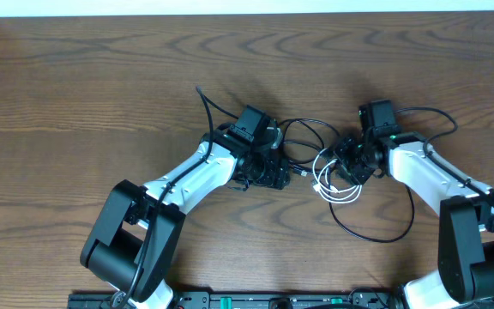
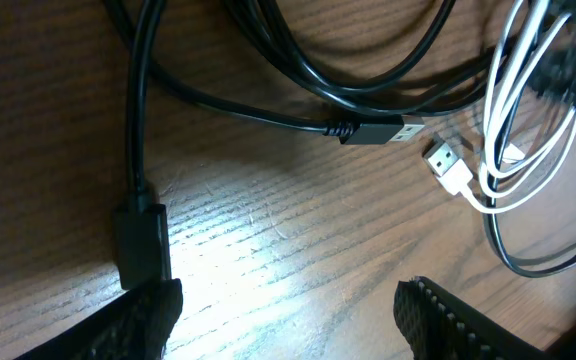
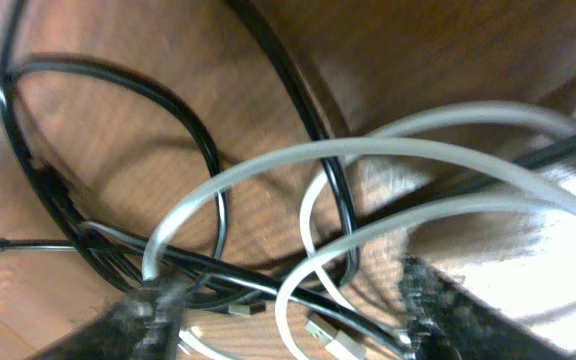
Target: Untangle cables
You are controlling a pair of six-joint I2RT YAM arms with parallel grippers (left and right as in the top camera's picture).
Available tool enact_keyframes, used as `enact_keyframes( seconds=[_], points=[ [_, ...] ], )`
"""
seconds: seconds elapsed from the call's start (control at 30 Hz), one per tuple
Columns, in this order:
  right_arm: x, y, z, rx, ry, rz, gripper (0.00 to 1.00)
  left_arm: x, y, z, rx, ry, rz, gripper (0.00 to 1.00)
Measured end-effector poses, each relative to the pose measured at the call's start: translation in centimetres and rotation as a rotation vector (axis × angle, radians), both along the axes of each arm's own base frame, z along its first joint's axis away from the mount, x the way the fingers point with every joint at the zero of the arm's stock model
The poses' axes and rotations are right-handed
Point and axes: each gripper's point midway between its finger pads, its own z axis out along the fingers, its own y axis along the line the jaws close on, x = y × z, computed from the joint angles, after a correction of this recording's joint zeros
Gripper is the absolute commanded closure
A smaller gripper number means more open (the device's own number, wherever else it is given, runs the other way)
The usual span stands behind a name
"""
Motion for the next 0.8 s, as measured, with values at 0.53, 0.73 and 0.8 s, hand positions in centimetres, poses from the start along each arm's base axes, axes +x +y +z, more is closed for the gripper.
enact_keyframes(
  seconds=[0.53, 0.73, 0.8],
  points=[
    [1.2, -0.8, 0.1, -0.017, -0.031, -0.061, 0.58, 0.0, 0.0, 0.0, 0.000, -0.001, 0.000, 0.27],
    [1.2, -0.4, 0.3, 0.012, -0.020, -0.070, 0.59, 0.0, 0.0, 0.0, 0.000, 0.000, 0.000, 0.27],
    [1.1, -0.2, 0.3, 0.020, -0.018, -0.068, 0.57, 0.0, 0.0, 0.0, 0.000, 0.000, 0.000, 0.27]
  ],
)
